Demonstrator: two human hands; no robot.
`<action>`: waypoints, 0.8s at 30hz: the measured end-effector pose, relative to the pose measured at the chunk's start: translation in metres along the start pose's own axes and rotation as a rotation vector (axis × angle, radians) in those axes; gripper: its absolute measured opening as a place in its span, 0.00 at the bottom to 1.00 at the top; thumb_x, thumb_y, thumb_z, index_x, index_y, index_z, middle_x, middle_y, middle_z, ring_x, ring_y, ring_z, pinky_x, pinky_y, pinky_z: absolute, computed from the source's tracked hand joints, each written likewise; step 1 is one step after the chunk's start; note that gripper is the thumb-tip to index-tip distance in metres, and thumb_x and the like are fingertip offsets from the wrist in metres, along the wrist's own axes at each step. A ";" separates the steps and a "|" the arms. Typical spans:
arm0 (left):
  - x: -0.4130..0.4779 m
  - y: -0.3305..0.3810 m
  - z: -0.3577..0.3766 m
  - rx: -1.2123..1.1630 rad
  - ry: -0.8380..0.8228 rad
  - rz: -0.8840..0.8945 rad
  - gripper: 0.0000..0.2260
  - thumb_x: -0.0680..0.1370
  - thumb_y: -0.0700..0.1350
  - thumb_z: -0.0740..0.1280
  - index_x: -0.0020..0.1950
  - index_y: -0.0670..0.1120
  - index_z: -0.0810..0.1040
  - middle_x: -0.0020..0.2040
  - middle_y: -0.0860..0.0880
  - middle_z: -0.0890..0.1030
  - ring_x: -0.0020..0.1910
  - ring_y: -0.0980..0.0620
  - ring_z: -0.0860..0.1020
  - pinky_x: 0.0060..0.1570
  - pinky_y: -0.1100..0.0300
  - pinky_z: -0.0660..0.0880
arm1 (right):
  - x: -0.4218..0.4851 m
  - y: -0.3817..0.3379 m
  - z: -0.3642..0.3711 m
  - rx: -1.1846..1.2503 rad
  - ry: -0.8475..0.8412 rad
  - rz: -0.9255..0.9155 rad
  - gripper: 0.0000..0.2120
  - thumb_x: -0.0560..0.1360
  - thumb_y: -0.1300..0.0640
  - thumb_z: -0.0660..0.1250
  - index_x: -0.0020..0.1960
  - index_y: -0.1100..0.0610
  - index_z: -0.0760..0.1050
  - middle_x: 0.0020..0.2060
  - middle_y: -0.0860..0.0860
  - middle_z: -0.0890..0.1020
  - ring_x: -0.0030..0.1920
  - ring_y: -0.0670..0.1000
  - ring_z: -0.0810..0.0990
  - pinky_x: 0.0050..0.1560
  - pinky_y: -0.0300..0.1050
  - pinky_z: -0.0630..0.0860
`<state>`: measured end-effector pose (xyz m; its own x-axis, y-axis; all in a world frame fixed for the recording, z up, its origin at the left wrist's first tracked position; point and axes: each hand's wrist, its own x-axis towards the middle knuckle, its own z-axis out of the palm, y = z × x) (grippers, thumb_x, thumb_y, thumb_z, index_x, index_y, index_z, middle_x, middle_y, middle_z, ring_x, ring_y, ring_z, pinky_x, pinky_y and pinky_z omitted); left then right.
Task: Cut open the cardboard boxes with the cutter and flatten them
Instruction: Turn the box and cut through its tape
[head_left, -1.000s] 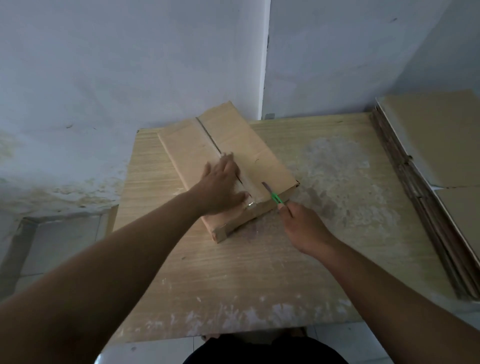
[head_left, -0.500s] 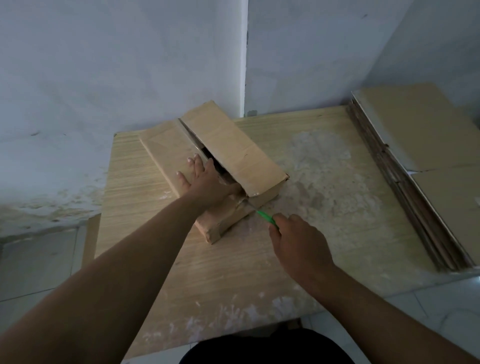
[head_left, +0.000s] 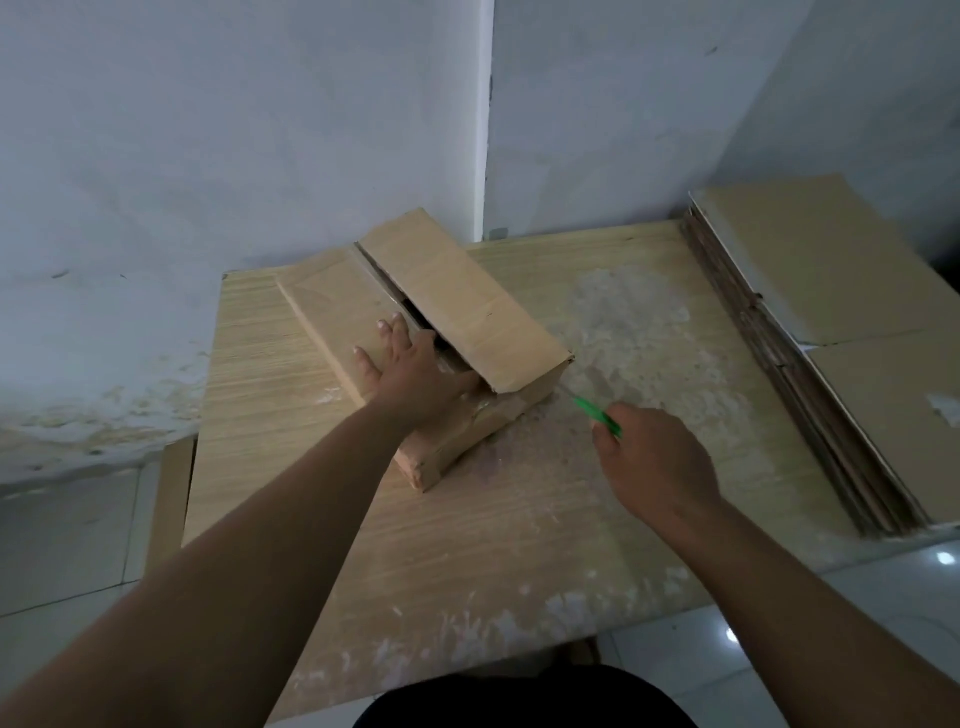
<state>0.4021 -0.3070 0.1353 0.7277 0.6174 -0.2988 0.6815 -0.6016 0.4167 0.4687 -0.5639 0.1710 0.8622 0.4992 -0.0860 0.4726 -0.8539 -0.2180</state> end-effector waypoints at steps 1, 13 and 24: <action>0.000 0.000 -0.001 0.000 -0.004 0.003 0.40 0.75 0.67 0.69 0.80 0.49 0.62 0.85 0.43 0.40 0.82 0.44 0.35 0.74 0.34 0.30 | -0.004 0.000 0.001 0.014 -0.010 -0.007 0.14 0.83 0.46 0.58 0.43 0.52 0.72 0.34 0.49 0.75 0.33 0.49 0.74 0.32 0.45 0.69; -0.007 0.034 -0.012 -0.112 -0.020 0.025 0.11 0.79 0.56 0.70 0.53 0.50 0.75 0.80 0.46 0.57 0.80 0.44 0.55 0.74 0.28 0.35 | 0.078 -0.016 -0.007 0.376 0.094 -0.051 0.15 0.83 0.50 0.58 0.42 0.57 0.72 0.37 0.58 0.78 0.39 0.60 0.75 0.35 0.49 0.63; -0.020 0.065 -0.051 0.331 -0.062 0.091 0.33 0.76 0.73 0.62 0.64 0.47 0.78 0.65 0.45 0.73 0.67 0.42 0.72 0.74 0.31 0.55 | 0.130 -0.028 -0.013 0.560 -0.059 -0.014 0.20 0.83 0.49 0.56 0.51 0.62 0.79 0.49 0.61 0.81 0.49 0.61 0.79 0.46 0.49 0.74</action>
<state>0.4277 -0.3329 0.2118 0.7832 0.5274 -0.3292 0.5940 -0.7911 0.1458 0.5697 -0.4775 0.1789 0.8375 0.5309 -0.1298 0.3014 -0.6467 -0.7006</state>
